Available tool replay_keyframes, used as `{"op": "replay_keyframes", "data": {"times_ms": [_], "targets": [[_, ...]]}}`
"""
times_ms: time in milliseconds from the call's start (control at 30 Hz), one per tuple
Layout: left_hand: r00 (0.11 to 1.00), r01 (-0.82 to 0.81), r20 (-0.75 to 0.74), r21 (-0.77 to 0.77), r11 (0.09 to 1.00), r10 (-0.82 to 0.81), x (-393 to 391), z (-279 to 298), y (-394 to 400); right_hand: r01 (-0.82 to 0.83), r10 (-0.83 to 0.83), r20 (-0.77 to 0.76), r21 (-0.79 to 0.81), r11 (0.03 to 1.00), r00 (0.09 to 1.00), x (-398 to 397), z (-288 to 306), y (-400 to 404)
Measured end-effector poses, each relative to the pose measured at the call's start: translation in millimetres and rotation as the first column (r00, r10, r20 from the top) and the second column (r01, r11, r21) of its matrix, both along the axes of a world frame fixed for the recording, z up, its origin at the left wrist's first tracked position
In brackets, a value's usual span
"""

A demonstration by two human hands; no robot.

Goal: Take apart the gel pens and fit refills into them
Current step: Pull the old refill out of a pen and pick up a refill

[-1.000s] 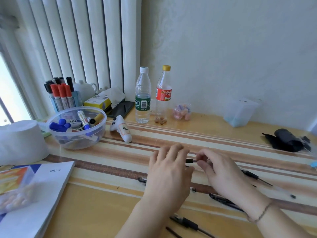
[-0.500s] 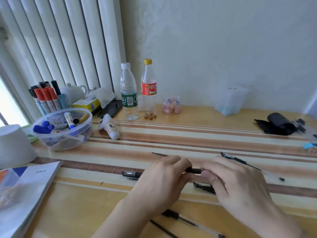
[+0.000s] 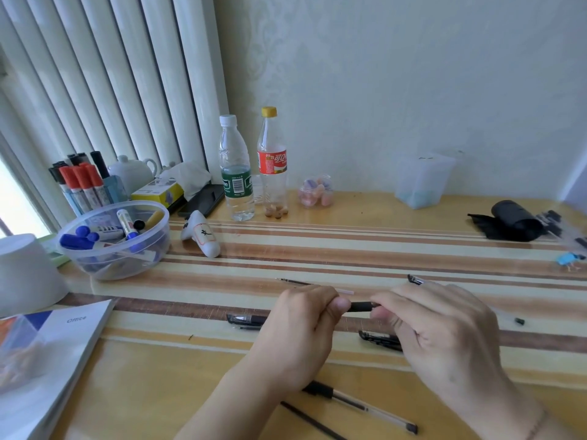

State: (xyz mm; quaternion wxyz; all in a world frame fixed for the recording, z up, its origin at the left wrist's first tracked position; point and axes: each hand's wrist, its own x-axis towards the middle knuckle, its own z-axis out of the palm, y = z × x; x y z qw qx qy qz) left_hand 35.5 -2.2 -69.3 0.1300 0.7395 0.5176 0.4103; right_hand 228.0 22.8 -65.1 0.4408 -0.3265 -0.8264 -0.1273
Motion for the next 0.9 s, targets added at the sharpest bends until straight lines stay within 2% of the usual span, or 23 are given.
{"op": "replay_keyframes", "data": {"times_ms": [67, 133, 200, 267, 333, 433, 533, 600, 667, 900], "targets": [[0.998, 0.041, 0.060, -0.087, 0.995, -0.036, -1, 2, -1, 0.011, -0.012, 0.018, 0.074, 0.997, 1.000, 0, 0, 1], [0.993, 0.074, 0.103, -0.126, 0.989, -0.061, -3, 5, -1, 0.009, -0.012, 0.026, 0.082, 0.997, 1.000, -3, 1, 0], [0.991, 0.066, 0.122, -0.097, 0.993, -0.054, -6, 9, -1, 0.017, -0.016, 0.037, -0.018, 1.000, 0.999, -2, 1, 2], [0.994, 0.029, 0.109, -0.029, 0.999, -0.026, -8, 10, -1, 0.080, -0.067, 0.110, -0.115, 0.990, 0.992, 0, 1, 4], [0.996, 0.006, 0.093, 0.007, 1.000, -0.007, -9, 8, 1, 0.101, -0.079, 0.145, -0.152, 0.983, 0.986, 2, 0, 5], [0.998, 0.002, 0.059, 0.007, 1.000, -0.002, -11, 3, 3, 0.100, -0.082, 0.111, -0.170, 0.980, 0.990, 3, 1, 3], [0.998, -0.014, 0.055, 0.017, 1.000, 0.013, -12, 1, 5, 0.115, -0.095, 0.084, -0.292, 0.950, 0.992, 3, 3, 0], [0.998, -0.020, 0.058, 0.021, 1.000, 0.019, -12, 1, 6, 0.057, -0.020, 0.112, -0.341, 0.938, 0.993, 2, 4, -2], [0.998, -0.015, 0.064, 0.016, 1.000, 0.014, -13, 1, 6, 0.026, 0.017, 0.121, -0.346, 0.938, 0.992, 4, 4, -1], [0.991, -0.019, 0.130, -0.008, 1.000, 0.020, -14, 5, 5, 0.113, -0.078, 0.125, -0.307, 0.945, 0.989, 5, 2, -1]]}}
